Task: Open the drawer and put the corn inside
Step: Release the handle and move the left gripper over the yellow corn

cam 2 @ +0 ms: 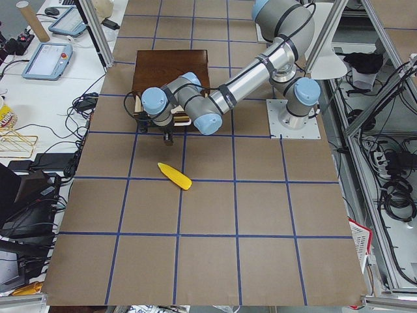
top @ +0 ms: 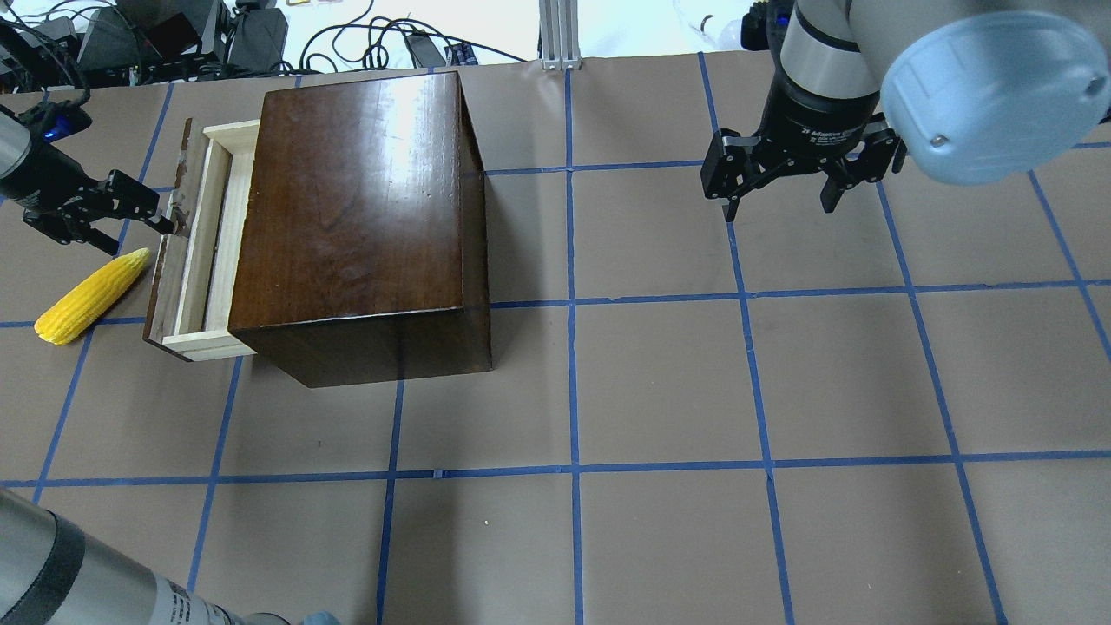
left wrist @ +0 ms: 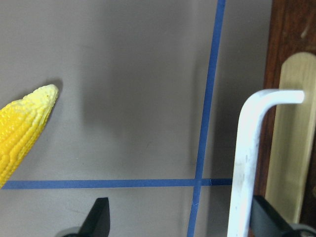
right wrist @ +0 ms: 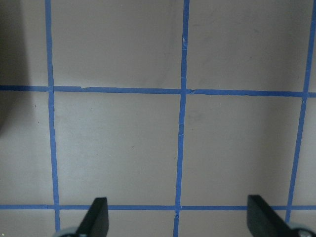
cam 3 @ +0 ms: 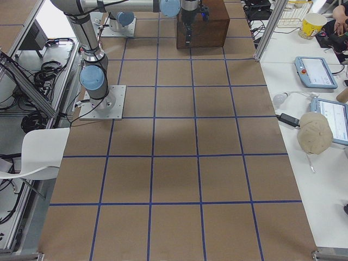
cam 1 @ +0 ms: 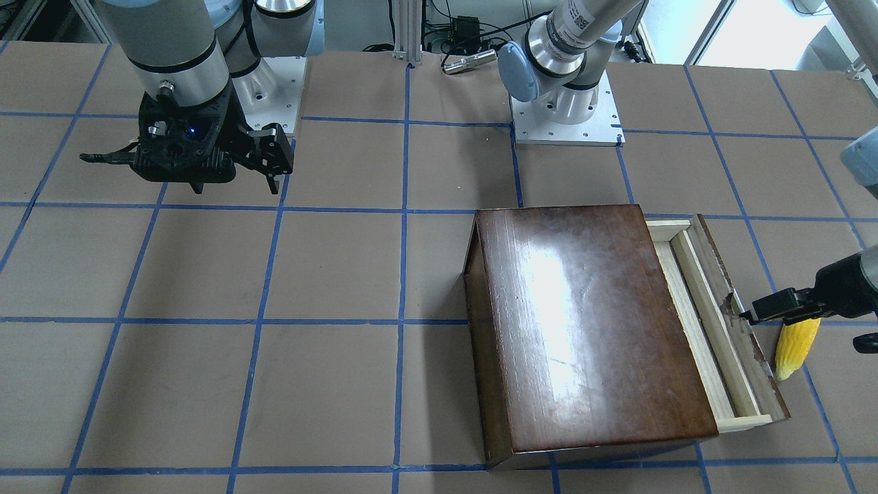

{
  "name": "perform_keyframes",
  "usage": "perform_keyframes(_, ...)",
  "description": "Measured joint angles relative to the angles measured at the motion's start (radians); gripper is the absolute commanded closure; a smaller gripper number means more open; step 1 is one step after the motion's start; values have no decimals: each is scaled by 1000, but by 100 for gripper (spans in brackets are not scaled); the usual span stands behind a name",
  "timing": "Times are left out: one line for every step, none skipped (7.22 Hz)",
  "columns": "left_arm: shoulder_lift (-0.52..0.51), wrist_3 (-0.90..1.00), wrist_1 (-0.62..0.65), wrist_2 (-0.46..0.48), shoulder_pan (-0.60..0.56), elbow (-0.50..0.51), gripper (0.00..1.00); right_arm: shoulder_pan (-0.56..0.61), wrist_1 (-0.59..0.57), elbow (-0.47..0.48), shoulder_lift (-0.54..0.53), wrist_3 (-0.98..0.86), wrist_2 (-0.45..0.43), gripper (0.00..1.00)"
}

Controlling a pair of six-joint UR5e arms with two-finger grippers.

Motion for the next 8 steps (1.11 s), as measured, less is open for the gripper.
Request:
perform_keyframes(3,7,-2,12,4,10,0,0,0,0,0,0,0,0)
perform_keyframes(4,36,-4,53,10,32,0,0,0,0,0,0,0,0)
perform_keyframes(1,94,-4,106,17,53,0,0,0,0,0,0,0,0)
perform_keyframes(-8,172,-2,149,31,64,0,0,0,0,0,0,0,0)
perform_keyframes(-21,259,4,184,47,65,0,0,0,0,0,0,0,0)
perform_keyframes(-39,338,24,219,61,63,0,0,0,0,0,0,0,0)
perform_keyframes(-62,414,51,256,70,60,0,0,0,0,0,0,0,0)
perform_keyframes(-90,483,77,275,80,58,0,0,0,0,0,0,0,0)
